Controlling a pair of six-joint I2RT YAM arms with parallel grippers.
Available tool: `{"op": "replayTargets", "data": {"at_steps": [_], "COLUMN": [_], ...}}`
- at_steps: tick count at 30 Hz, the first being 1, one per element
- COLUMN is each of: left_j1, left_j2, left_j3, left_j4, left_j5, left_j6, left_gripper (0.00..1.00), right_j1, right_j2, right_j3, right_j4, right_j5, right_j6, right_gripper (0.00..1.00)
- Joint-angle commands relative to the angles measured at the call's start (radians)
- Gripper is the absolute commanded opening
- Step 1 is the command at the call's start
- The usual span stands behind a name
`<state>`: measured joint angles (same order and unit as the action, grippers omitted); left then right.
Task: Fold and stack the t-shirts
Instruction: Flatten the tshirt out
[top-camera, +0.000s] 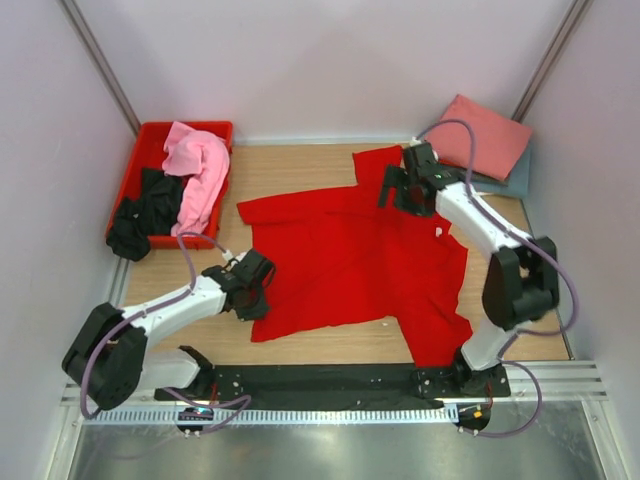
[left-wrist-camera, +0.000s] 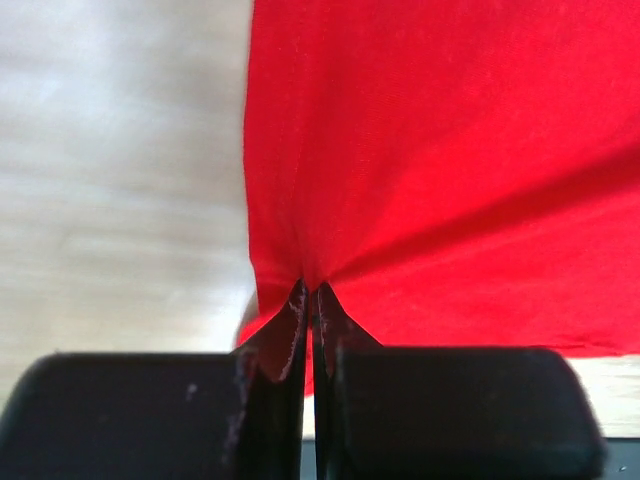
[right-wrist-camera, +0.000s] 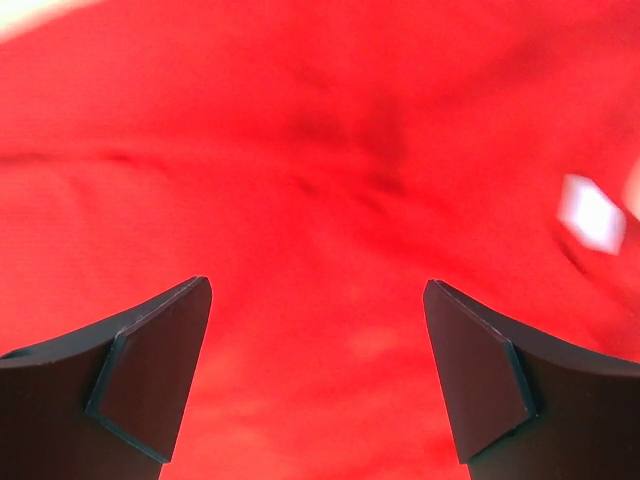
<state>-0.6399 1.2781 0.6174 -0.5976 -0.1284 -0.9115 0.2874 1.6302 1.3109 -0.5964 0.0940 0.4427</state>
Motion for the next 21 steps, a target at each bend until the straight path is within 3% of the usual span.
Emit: {"op": "replayTargets", "data": {"at_steps": [1,7,12,21], "left_j1": [-0.006,-0.007,-0.006,0.064], "left_j2": [-0.109,-0.212,-0.168,-0.086], "left_j3": [-0.028,-0.039,-0.001,0.053], "left_j4": [-0.149,-0.217,-0.254,-0.228], "left_j5": [-0.072,-0.119,-0.184,-0.188], "left_j6": [-0.089,-0.153,-0.136,-0.069], "left_gripper": [0.00,0.03,0.02,0.01], "right_j1": [0.062,0.099,0.093,0.035], "right_j2": [0.202,0.608,0.888,1.053], "right_j3": [0.233,0.672,1.055,1.156], "right_j4": [0.021,-0.101,-0.249,-0.163], "right_j5": [-0.059,-0.024,0.024,0.052], "right_j6": [-0.035,-0.065,-0.114,-0.084], "right_gripper": [0.93,0.93,0.93,0.96]}}
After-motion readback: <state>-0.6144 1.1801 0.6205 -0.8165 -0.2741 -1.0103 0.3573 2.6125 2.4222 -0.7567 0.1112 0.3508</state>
